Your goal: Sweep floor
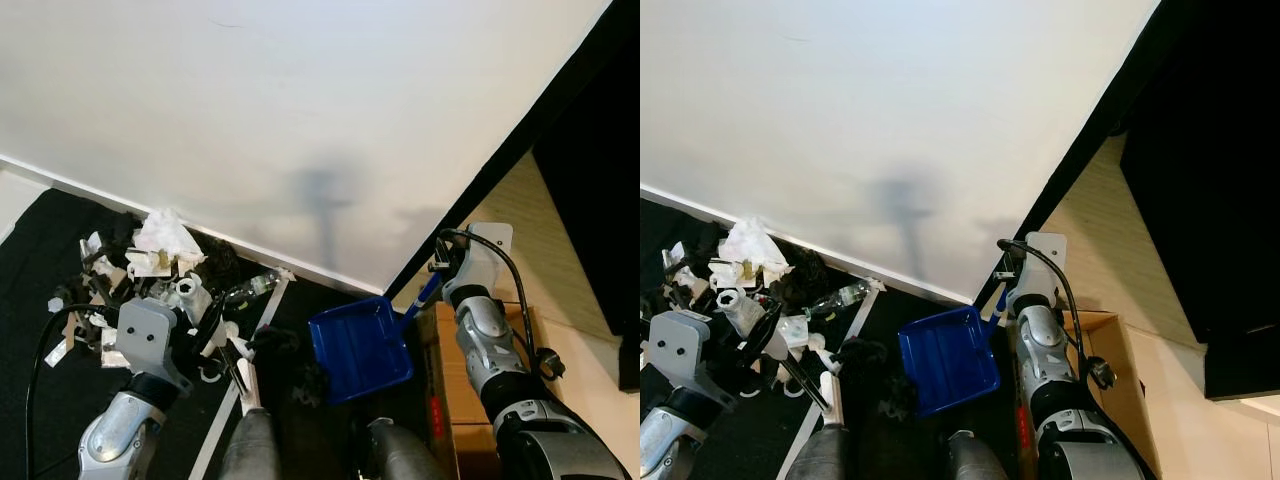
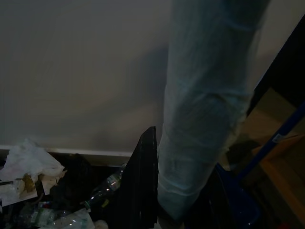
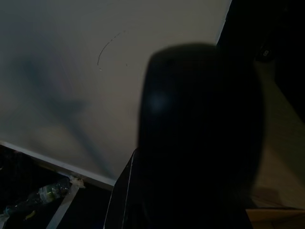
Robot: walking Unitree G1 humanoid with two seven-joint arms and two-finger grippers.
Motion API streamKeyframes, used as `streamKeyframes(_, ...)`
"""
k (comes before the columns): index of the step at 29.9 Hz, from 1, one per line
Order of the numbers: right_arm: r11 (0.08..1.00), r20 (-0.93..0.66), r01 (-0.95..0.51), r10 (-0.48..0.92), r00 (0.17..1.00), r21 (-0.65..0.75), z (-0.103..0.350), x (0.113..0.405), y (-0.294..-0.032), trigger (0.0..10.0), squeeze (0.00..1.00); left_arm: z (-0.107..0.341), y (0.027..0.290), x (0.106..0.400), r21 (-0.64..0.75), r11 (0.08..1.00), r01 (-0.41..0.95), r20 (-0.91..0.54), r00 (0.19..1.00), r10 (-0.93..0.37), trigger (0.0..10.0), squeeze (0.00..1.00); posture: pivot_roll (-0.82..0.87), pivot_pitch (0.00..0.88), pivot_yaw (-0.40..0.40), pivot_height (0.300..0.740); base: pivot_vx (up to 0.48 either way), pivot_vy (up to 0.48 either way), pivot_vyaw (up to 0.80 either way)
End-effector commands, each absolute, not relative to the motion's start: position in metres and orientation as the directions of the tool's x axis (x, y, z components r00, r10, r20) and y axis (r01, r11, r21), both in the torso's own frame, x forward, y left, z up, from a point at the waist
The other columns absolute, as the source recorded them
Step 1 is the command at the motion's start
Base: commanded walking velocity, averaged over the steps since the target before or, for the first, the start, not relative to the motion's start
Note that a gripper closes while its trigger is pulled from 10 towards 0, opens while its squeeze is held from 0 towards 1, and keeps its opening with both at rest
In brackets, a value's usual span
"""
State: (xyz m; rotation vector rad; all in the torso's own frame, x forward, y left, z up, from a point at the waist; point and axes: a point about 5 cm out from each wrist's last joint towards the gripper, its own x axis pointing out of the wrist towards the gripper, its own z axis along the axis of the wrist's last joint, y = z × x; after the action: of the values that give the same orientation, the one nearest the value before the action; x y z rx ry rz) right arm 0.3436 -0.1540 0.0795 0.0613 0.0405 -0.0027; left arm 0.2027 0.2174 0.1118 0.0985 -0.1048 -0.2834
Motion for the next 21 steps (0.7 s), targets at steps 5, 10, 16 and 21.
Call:
streamKeyframes(5,0.995,-0.138,-0.008,0.022,0.99,0.102,0.0594,0.335,-0.1481,10.0,0.0,0.1061,0.2148,0.1996,0.101,0.958,0.27,0.076,0.958,-0.278,10.0,0.0,0.31,0.262,-0.088,0.74,0.0,0.0,0.0)
streamKeyframes(10,0.995,-0.138,-0.008,0.022,0.99,0.102,0.0595,0.3353,-0.1483,10.0,0.0,0.1068,0.2156,0.1995,0.103,0.959,0.265,0.079,0.959,-0.274,10.0,0.0,0.32,0.259,-0.09,0.74,0.0,0.0,0.0)
streamKeyframes(16,0.995,-0.138,-0.006,0.02,0.99,0.102,0.0597,0.3355,-0.149,10.0,0.0,0.1071,0.2165,0.2001,0.105,0.959,0.261,0.08,0.96,-0.27,10.0,0.0,0.31,0.256,-0.091,0.74,0.0,0.0,0.0)
streamKeyframes(21,0.995,-0.138,-0.005,0.019,0.99,0.102,0.0598,0.3355,-0.1493,10.0,0.0,0.1069,0.2169,0.2005,0.106,0.96,0.26,0.08,0.96,-0.269,10.0,0.0,0.31,0.255,-0.09,0.74,0.0,0.0,0.0)
